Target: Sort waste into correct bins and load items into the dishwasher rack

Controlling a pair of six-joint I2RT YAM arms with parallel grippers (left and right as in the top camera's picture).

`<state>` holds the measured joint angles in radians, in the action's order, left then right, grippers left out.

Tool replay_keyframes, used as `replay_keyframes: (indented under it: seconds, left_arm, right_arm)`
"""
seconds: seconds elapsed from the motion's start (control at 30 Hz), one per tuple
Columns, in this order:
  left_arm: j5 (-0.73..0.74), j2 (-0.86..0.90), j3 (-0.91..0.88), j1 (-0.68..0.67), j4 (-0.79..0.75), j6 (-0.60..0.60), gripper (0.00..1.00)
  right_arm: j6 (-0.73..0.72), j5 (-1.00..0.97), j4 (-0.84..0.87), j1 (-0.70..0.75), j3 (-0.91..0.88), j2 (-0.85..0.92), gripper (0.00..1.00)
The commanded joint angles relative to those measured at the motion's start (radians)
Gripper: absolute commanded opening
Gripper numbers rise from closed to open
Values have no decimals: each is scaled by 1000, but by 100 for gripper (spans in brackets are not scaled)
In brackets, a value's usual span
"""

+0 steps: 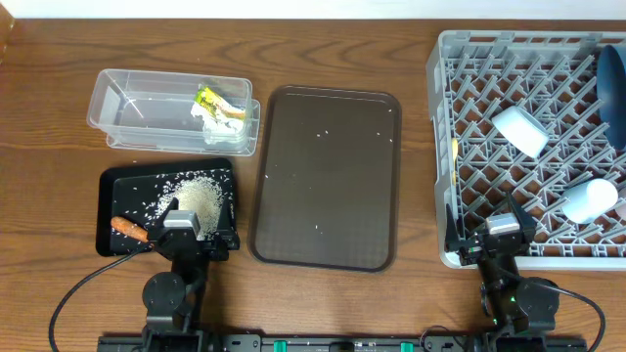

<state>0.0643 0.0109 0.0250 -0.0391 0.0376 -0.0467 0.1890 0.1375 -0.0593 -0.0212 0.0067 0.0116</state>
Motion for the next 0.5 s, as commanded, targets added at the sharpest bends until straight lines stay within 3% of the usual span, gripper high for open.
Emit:
replay_keyframes:
  seconds: [0.0,0.47]
  left_arm:
    - [25,-9,-21,4,25,16,92]
    - [25,-7,-21,4,25,16,92]
  right_arm:
    - [6,-6,-5,-5,-1,-6,99]
    - [6,-6,-5,-5,-1,-6,99]
